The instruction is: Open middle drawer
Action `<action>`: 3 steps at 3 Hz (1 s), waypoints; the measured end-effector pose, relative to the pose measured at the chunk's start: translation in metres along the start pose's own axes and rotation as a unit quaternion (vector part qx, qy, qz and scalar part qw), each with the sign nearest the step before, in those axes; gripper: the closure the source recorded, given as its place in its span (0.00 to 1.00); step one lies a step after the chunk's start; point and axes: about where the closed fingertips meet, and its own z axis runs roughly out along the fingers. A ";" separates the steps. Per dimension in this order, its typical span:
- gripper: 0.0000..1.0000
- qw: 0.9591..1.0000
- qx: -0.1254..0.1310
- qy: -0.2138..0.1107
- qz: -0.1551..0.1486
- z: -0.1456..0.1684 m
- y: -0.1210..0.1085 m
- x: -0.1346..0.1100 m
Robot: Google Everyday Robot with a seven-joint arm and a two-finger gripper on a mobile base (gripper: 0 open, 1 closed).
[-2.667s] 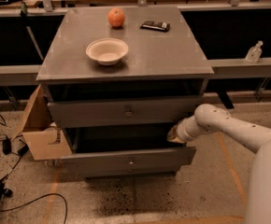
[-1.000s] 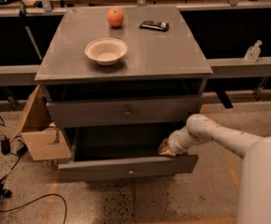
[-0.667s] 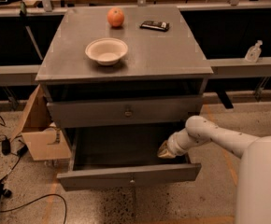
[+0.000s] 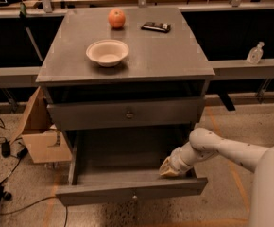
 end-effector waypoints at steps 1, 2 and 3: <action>1.00 1.000 0.000 0.000 0.000 -0.001 0.000 -0.001; 1.00 0.999 -0.033 -0.001 0.024 0.001 0.037 0.003; 1.00 0.998 -0.048 -0.002 0.035 0.002 0.049 0.004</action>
Offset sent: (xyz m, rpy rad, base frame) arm -0.1077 0.0003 0.0003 0.0235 0.2374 -0.0147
